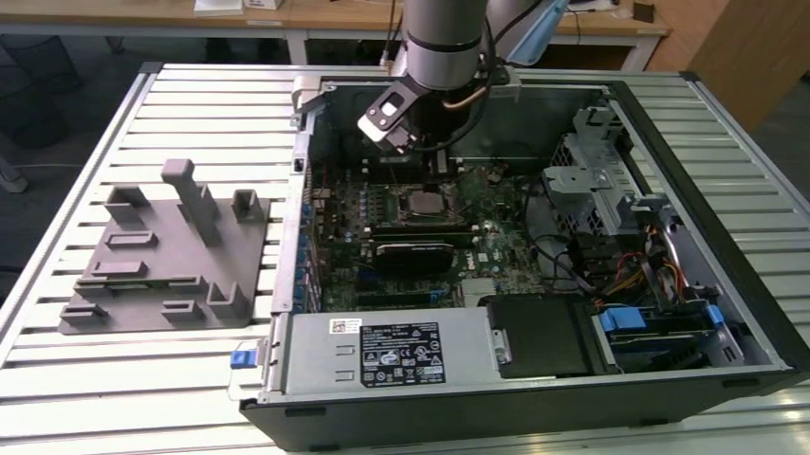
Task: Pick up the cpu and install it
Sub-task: 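Close the cpu cover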
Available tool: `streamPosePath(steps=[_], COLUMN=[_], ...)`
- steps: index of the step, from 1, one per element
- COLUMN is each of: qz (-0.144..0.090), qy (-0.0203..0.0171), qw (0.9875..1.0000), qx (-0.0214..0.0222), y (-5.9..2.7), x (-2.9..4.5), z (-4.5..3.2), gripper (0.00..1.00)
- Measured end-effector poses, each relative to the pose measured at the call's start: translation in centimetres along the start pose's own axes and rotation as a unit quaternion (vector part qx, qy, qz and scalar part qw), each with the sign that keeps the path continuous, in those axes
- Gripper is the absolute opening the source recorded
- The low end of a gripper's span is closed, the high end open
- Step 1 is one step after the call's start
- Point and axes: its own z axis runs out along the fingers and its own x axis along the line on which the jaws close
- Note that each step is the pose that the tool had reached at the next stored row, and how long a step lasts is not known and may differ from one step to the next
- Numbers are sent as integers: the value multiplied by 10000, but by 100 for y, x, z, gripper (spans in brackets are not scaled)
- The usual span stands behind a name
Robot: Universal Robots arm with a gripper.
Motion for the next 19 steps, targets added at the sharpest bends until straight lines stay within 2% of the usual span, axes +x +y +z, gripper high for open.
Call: streamPosePath(steps=[11,16,19], qz=[0,0,0], qy=[0,0,1], qw=[10000,10000,10000], qx=[0,0,-1], y=[5,9,9], x=[-2,-4,-4], z=[-151,-264,-266], gripper=[11,11,11])
